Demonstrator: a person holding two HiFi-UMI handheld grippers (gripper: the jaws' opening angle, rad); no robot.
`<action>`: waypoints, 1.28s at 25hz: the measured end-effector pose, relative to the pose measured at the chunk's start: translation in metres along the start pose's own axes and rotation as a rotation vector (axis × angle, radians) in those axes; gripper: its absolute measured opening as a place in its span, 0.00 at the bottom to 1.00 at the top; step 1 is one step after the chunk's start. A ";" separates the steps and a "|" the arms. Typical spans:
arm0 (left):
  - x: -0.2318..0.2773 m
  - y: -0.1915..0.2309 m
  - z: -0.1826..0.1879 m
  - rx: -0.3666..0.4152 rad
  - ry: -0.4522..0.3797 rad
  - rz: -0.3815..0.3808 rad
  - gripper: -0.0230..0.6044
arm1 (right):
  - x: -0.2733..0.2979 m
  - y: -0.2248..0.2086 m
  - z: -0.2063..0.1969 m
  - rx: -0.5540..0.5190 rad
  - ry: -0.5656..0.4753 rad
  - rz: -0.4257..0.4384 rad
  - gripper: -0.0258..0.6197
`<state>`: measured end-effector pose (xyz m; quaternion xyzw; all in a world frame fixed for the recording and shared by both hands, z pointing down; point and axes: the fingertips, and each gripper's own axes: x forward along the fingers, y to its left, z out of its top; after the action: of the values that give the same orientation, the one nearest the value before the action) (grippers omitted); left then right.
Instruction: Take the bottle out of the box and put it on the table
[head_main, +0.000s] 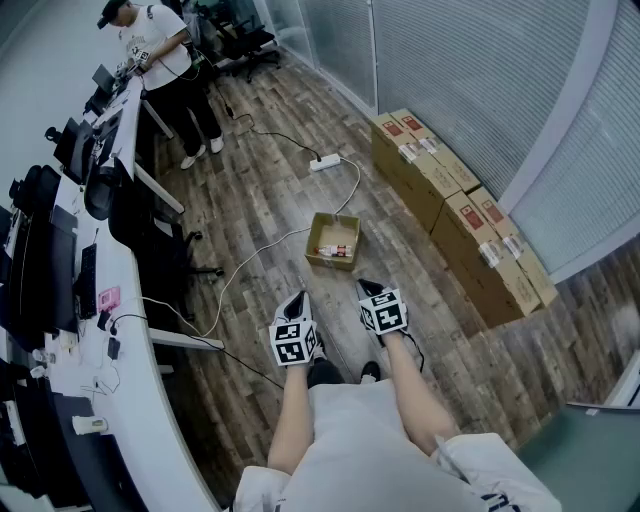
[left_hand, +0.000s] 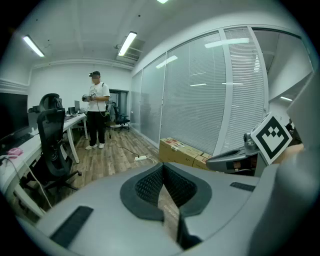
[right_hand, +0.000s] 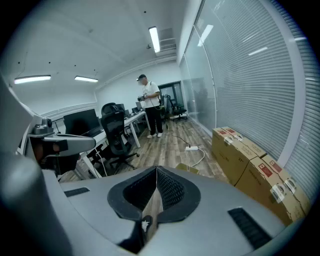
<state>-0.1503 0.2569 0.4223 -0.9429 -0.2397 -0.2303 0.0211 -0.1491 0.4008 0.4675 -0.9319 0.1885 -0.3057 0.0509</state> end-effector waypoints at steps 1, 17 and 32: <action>-0.002 -0.001 -0.003 -0.002 0.004 0.000 0.06 | -0.003 0.000 -0.003 0.005 -0.001 -0.003 0.11; 0.022 0.016 0.004 -0.046 -0.008 -0.015 0.06 | 0.012 -0.010 0.004 0.005 -0.017 -0.014 0.11; 0.154 0.064 0.068 -0.092 -0.021 -0.012 0.06 | 0.113 -0.081 0.072 -0.013 0.057 0.016 0.11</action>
<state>0.0284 0.2788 0.4347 -0.9438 -0.2346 -0.2313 -0.0261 0.0032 0.4307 0.4883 -0.9216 0.1994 -0.3304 0.0419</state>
